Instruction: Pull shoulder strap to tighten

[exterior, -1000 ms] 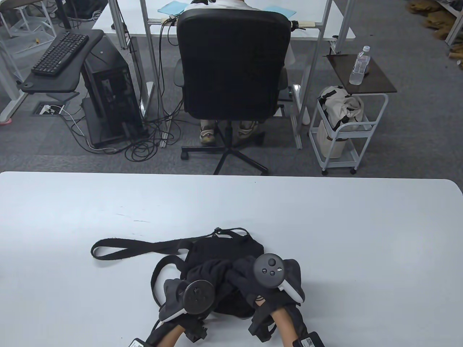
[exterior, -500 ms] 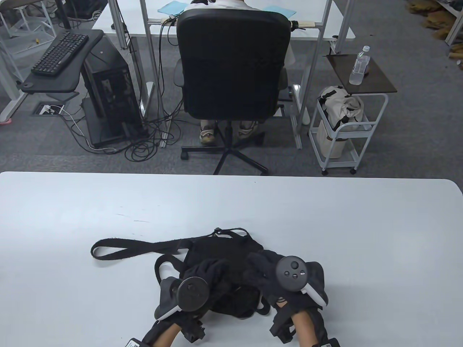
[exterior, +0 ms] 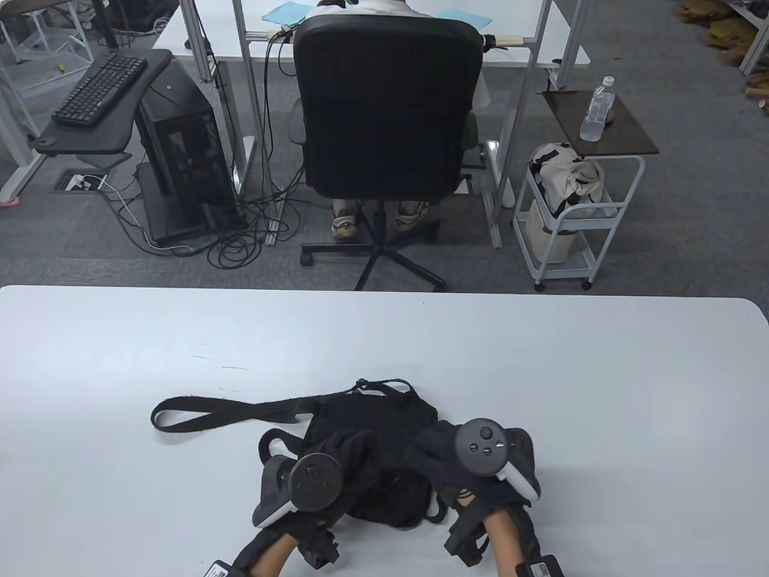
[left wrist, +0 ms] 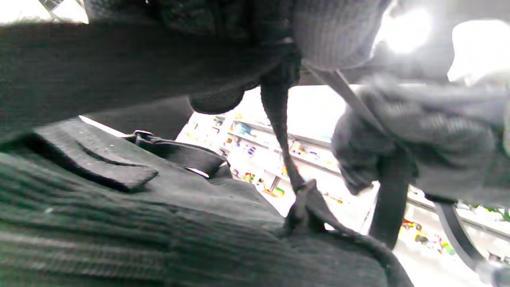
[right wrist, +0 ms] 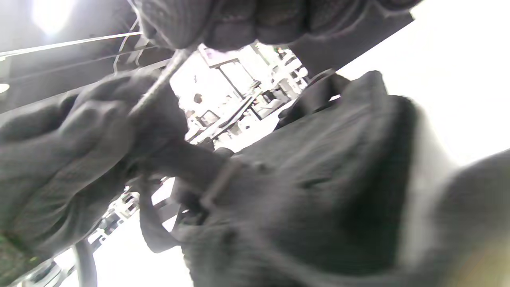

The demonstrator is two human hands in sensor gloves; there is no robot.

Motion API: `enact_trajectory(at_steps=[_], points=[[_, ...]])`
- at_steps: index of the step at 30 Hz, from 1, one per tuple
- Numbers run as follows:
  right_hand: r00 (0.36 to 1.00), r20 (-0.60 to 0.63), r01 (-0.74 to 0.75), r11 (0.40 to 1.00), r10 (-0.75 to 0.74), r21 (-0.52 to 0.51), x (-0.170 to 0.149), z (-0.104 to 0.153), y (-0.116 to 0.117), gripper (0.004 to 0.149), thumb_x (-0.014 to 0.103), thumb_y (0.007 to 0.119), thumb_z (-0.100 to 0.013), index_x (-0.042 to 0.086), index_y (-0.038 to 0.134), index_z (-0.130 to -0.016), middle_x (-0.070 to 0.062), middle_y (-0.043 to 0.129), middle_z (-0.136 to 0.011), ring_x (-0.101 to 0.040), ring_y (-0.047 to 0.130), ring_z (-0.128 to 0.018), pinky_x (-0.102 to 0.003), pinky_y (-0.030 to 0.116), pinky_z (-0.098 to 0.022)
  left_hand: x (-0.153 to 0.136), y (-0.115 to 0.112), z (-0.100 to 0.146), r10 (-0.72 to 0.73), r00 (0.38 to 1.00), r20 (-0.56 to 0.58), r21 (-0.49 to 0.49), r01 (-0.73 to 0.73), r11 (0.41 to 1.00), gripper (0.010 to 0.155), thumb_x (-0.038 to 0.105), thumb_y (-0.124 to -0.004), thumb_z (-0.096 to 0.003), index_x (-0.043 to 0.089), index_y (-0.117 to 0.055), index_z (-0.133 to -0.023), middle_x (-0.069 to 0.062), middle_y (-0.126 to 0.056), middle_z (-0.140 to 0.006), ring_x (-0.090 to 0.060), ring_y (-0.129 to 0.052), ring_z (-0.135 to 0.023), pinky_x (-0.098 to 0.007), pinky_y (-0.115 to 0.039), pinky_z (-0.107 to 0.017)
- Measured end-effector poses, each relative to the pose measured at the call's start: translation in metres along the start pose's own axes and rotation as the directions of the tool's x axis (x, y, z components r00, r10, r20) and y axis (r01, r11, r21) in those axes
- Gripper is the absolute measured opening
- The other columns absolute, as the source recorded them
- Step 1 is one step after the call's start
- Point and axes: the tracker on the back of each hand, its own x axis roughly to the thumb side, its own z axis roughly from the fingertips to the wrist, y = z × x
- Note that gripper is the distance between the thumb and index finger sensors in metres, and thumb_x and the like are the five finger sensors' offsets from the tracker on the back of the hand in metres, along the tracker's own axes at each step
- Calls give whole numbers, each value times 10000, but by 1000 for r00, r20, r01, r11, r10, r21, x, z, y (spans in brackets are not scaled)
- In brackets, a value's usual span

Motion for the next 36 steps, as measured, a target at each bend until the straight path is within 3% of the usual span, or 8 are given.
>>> enact_trajectory(at_steps=[4,8,11,16,23,30,32,36], points=[[997,-67,-42,998,44,38,-17,8,-6,333,431,748,-520,186,891,-694,-108,812,-827,-398,743,-736,-648,576,-631,3,-6,-1,-21,1000,8,-9,21,1000,632,483,-693,-509,218,-594,-1075,-41,-730,-1050,-213,-904,-895,-551,-711,-727],[998,26,-61,998,61,5,12,3,5,681,569,634,-497,183,655,-1059,-135,581,-1123,-441,592,-965,-717,446,-692,4,-6,0,-18,1000,25,-1,18,1000,631,490,-695,-508,240,-587,-1077,-29,-720,-1056,-206,-896,-902,-544,-706,-731],[996,84,14,1000,-16,20,38,-9,26,765,586,599,-487,190,515,-1137,-148,479,-1180,-453,504,-1020,-726,404,-699,9,-5,1,-24,999,41,8,24,1000,631,493,-697,-506,248,-586,-1077,-24,-718,-1058,-205,-895,-904,-539,-708,-732],[996,85,7,999,-10,40,48,-19,46,390,476,689,-507,207,818,-759,-85,830,-779,-364,769,-693,-580,626,-598,7,-6,2,-90,995,42,2,90,996,632,485,-700,-506,245,-581,-1078,-22,-724,-1061,-208,-906,-902,-527,-725,-728],[996,77,-36,999,37,-10,39,-12,25,333,426,707,-522,188,845,-710,-90,831,-736,-364,754,-667,-581,620,-585,12,0,1,-103,994,40,41,101,994,633,481,-685,-510,220,-588,-1079,-35,-724,-1062,-214,-901,-912,-545,-719,-732],[977,-81,-194,980,196,32,-6,6,4,341,438,721,-513,226,867,-737,-95,810,-851,-395,745,-751,-641,579,-630,-1,-5,1,-83,996,13,13,83,996,630,477,-678,-512,222,-582,-1080,-37,-717,-1061,-219,-894,-910,-542,-718,-725],[968,-61,-245,969,244,-12,3,4,5,525,536,672,-487,251,810,-907,-95,746,-990,-412,711,-862,-663,546,-664,-1,-4,1,-73,997,19,19,72,997,631,484,-675,-512,236,-575,-1083,-26,-709,-1066,-213,-889,-916,-532,-716,-731],[997,75,3,1000,-2,-16,31,-6,22,746,583,619,-491,187,562,-1120,-142,534,-1169,-459,519,-1040,-741,394,-699,2,0,3,-18,999,41,19,17,1000,629,487,-687,-508,253,-576,-1082,-15,-705,-1073,-215,-880,-925,-533,-706,-736]])
